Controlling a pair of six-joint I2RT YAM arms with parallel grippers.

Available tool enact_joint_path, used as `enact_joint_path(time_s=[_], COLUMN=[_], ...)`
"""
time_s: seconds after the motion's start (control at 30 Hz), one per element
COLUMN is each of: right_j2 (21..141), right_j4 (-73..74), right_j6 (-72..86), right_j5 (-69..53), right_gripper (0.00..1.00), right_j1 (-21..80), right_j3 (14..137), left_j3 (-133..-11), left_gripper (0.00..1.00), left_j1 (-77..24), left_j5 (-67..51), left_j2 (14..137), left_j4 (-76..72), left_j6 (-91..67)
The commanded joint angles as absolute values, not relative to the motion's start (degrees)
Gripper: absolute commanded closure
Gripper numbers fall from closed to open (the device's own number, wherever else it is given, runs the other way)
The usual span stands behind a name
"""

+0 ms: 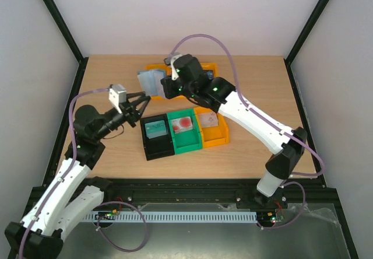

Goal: Take the credit cards out of the card holder

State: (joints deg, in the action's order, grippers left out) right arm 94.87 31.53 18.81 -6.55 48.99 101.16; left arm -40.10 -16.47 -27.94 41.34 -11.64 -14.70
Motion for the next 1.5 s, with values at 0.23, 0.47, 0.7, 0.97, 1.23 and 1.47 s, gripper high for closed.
enact_joint_path(time_s=[0.23, 0.47, 0.7, 0.97, 1.23, 1.47], right_j2=[94.50, 91.90, 88.76, 84.10, 84.40, 86.72], right_j4=[31.21, 25.96, 19.76, 6.81, -4.17, -7.05], right_j6=[17.92, 15.74, 15.61, 19.25, 24.01, 25.86], right_j5=[-13.16, -28.70, -41.32, -48.68, -52.95, -51.00], right_gripper=[0.98, 0.98, 0.98, 0.98, 0.99, 0.99], right_j1=[52.06, 50.23, 47.62, 46.37, 44.02, 43.24], right_j3=[102.71, 100.34, 97.70, 88.29, 84.26, 86.35], left_j3=[-38.01, -37.01, -38.11, -39.36, -41.79, -42.98], left_gripper=[0.81, 0.76, 0.66, 0.63, 0.57, 0.81], left_j1=[-17.90, -16.94, -14.83, -14.40, -14.39, -14.89], left_j5=[-17.02, -23.99, -33.48, -44.85, -55.06, -56.08], left_j2=[45.93, 44.48, 42.35, 43.15, 43.46, 44.28], left_j4=[-8.89, -9.86, -11.05, -21.35, -32.55, -34.58], left_j6=[-35.92, -29.39, -27.41, -30.90, -37.29, -38.11])
